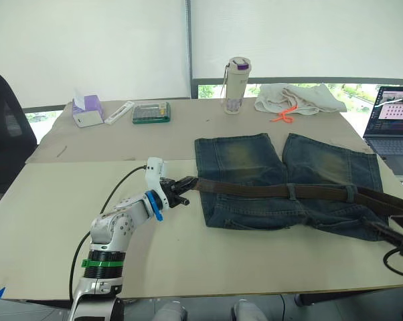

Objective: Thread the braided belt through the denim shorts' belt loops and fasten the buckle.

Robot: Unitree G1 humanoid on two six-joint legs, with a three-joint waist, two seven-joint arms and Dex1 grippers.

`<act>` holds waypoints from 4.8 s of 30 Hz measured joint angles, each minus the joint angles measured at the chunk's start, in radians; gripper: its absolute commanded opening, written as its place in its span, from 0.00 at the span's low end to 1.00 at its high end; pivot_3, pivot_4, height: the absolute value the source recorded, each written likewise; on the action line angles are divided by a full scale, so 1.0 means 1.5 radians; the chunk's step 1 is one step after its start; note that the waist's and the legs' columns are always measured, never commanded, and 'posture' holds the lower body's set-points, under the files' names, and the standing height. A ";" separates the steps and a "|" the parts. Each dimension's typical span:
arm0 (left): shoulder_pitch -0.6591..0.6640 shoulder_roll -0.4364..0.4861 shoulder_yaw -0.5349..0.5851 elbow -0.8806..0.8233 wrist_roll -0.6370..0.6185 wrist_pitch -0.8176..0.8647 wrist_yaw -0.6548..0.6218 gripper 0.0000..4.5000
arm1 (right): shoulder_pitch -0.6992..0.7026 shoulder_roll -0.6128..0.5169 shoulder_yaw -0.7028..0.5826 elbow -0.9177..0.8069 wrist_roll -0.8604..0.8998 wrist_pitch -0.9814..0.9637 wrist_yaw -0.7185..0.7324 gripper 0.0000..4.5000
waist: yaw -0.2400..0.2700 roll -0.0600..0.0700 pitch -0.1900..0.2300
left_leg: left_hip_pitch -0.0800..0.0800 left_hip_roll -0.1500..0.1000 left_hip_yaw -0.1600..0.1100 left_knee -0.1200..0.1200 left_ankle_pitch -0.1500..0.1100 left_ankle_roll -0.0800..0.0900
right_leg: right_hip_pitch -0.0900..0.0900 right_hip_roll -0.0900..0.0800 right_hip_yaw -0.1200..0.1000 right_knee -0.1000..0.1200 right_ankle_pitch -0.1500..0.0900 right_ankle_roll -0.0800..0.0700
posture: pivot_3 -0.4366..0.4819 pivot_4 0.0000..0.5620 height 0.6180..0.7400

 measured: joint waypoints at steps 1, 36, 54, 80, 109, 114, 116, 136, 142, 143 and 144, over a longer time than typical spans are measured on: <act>0.000 -0.003 0.000 -0.001 -0.003 0.004 0.000 0.00 | -0.008 0.006 -0.005 -0.033 0.041 0.035 0.001 0.98 | 0.000 0.000 0.000 | 0.000 0.000 0.000 0.000 0.000 0.000 | 0.000 0.000 0.000 0.000 0.000 0.000 | 0.48 0.27 1.00; -0.001 -0.125 -0.030 -0.002 -0.052 0.041 0.014 0.00 | -0.253 0.600 0.307 -0.100 0.346 0.123 -0.492 0.86 | -0.008 0.002 -0.003 | -0.002 0.001 -0.001 0.000 0.000 0.000 | -0.009 0.002 0.001 0.003 0.004 -0.007 | 0.48 0.27 1.00; 0.002 -0.114 -0.033 0.002 -0.051 0.040 0.011 0.09 | -0.230 0.568 0.316 -0.106 0.341 0.113 -0.459 0.00 | -0.009 0.003 -0.004 | -0.002 0.002 -0.001 -0.001 0.000 0.000 | -0.009 0.003 0.001 0.003 0.004 -0.007 | 0.48 0.27 1.00; 0.042 0.094 -0.091 -0.011 0.181 -0.195 -0.064 0.77 | -0.339 0.483 0.318 -0.049 0.259 0.187 -0.619 0.00 | -0.009 0.003 -0.004 | -0.002 0.003 0.000 -0.001 0.000 0.000 | -0.010 0.004 0.001 0.003 0.005 -0.009 | 0.48 0.27 1.00; 0.082 0.058 -0.073 0.017 0.186 -0.195 -0.055 0.77 | -0.467 0.617 0.430 0.090 0.041 0.153 -0.532 0.00 | -0.045 0.002 -0.006 | 0.002 0.024 0.002 -0.002 -0.001 0.002 | -0.011 0.025 0.002 0.004 0.009 -0.018 | 0.48 0.27 1.00; 0.085 0.052 -0.073 0.017 0.186 -0.195 -0.051 0.77 | -0.479 0.681 0.316 0.107 0.119 0.186 -0.563 0.00 | -0.046 0.002 -0.006 | 0.002 0.025 0.002 -0.003 -0.002 0.003 | -0.013 0.026 0.002 0.005 0.009 -0.023 | 0.48 0.27 1.00; 0.084 0.051 -0.073 0.018 0.186 -0.195 -0.050 0.77 | -0.485 0.701 0.277 0.120 0.170 0.215 -0.585 0.00 | -0.046 0.002 -0.006 | 0.002 0.025 0.002 -0.003 -0.002 0.003 | -0.013 0.026 0.002 0.005 0.009 -0.023 | 0.48 0.27 1.00; 0.104 0.028 -0.073 0.026 0.186 -0.180 -0.038 0.77 | -0.501 0.621 0.342 0.132 0.153 0.236 -0.569 0.00 | -0.034 0.003 -0.006 | 0.001 0.023 0.002 -0.002 -0.002 0.003 | -0.012 0.025 0.002 0.004 0.009 -0.024 | 0.48 0.27 1.00; 0.105 0.023 -0.075 0.018 0.186 -0.169 -0.036 0.77 | -0.518 0.556 0.353 0.164 0.128 0.233 -0.519 0.00 | -0.021 0.003 -0.006 | 0.001 0.022 0.002 -0.001 -0.002 0.003 | -0.012 0.024 0.002 0.004 0.009 -0.024 | 0.48 0.27 1.00; 0.105 0.022 -0.075 0.014 0.186 -0.167 -0.036 0.77 | -0.521 0.549 0.353 0.169 0.127 0.233 -0.512 0.00 | -0.020 0.003 -0.006 | 0.001 0.022 0.002 -0.001 -0.002 0.003 | -0.011 0.024 0.002 0.003 0.009 -0.024 | 0.48 0.27 1.00; 0.106 0.022 -0.075 0.012 0.186 -0.167 -0.036 0.77 | -0.522 0.543 0.352 0.172 0.125 0.233 -0.509 0.00 | -0.018 0.003 -0.006 | 0.001 0.022 0.002 -0.001 -0.002 0.003 | -0.011 0.024 0.002 0.003 0.009 -0.024 | 0.48 0.27 1.00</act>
